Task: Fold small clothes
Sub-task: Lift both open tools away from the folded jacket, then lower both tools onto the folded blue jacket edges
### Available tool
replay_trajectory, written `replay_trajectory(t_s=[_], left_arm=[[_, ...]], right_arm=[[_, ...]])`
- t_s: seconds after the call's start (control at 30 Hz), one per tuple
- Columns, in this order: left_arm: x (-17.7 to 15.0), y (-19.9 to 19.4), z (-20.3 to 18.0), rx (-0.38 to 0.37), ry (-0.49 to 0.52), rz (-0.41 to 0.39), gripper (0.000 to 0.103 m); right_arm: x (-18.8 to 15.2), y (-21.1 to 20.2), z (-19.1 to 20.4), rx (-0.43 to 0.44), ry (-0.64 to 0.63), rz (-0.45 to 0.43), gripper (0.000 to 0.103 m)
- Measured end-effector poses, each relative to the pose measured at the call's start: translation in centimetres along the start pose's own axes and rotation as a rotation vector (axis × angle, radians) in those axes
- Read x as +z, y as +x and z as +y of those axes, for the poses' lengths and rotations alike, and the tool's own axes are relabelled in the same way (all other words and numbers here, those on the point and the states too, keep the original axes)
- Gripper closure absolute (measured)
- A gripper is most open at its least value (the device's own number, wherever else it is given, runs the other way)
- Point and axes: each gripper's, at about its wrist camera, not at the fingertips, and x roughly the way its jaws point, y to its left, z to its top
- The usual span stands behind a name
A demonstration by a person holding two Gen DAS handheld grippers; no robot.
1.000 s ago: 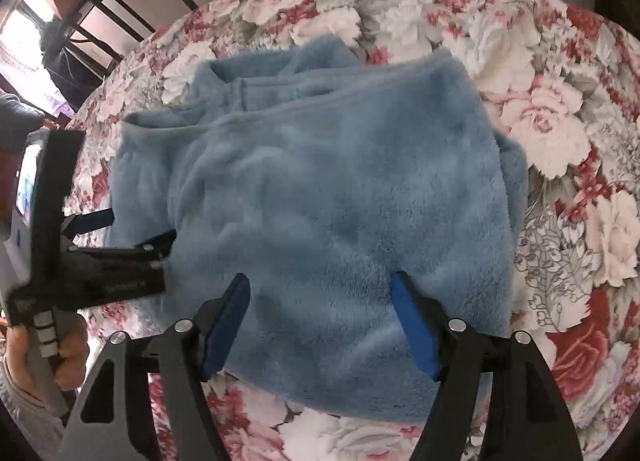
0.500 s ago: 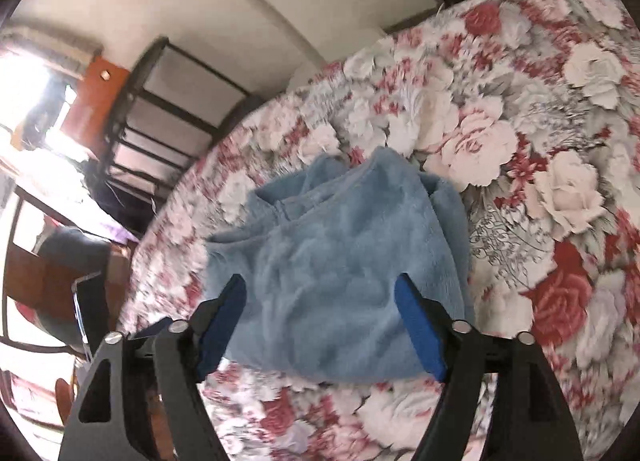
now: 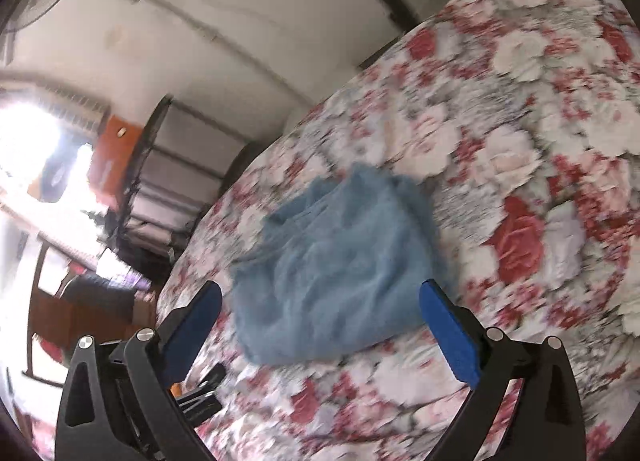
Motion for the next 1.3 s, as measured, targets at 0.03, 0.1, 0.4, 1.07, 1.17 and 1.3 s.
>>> replay_trajectory(t_s=[0.03,0.1,0.4,1.07,1.17,1.3], left_arm=[[0.1,0.5,0.5,-0.015,-0.015,0.013,0.005],[0.6,1.7,1.4,-0.05,-0.057,0.041,0.005],[2.6,5.2,-0.5,-0.153,-0.102,0.124,0.005],[3.8,9.6,-2.9,-0.135,-0.09,0.21,0.005],[3.7,10.0,-3.3,-0.158,-0.089,0.219,0.005],[3.5,11.0,-5.4,-0.094,-0.015,0.221,0.005]], right_arm=[[0.2,0.1,-0.6,-0.011,0.01,-0.009,0.004],[0.3,0.6,-1.7,-0.01,0.043,0.001,0.004],[-0.8,4.5,-6.1,0.102,0.244,0.165,0.004],[-3.0,9.5,-7.0,0.012,0.264,0.298,0.004],[-3.2,10.2,-8.1,0.01,0.312,0.293,0.004],[-3.1,11.3,-7.8,-0.031,0.277,0.26,0.005]])
